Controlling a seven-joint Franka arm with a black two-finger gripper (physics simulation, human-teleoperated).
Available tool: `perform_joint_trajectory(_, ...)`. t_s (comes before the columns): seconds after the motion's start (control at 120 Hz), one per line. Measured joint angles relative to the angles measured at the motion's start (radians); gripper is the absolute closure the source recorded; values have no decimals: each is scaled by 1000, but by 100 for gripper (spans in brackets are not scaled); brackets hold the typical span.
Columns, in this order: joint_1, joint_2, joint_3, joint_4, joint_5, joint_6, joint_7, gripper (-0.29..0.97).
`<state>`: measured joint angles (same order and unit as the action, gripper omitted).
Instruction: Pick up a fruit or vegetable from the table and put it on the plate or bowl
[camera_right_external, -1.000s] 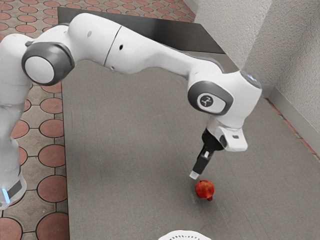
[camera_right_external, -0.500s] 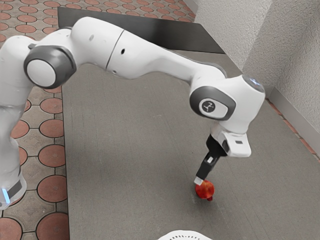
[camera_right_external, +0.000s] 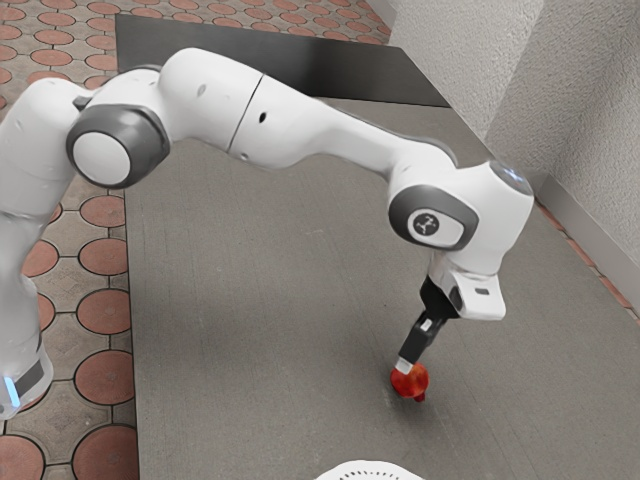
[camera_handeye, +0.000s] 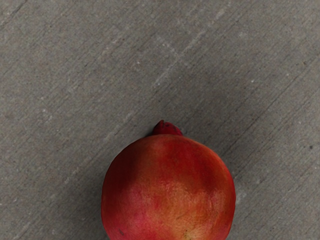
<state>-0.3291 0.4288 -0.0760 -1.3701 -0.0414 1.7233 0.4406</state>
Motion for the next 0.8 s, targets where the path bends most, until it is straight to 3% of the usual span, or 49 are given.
perform_joint_trajectory(0.625, -2, 76, -4, 0, -37, 19, 51, 3)
perform_joint_trajectory(0.8, -2, 79, -4, 1, -44, 25, 57, 31)
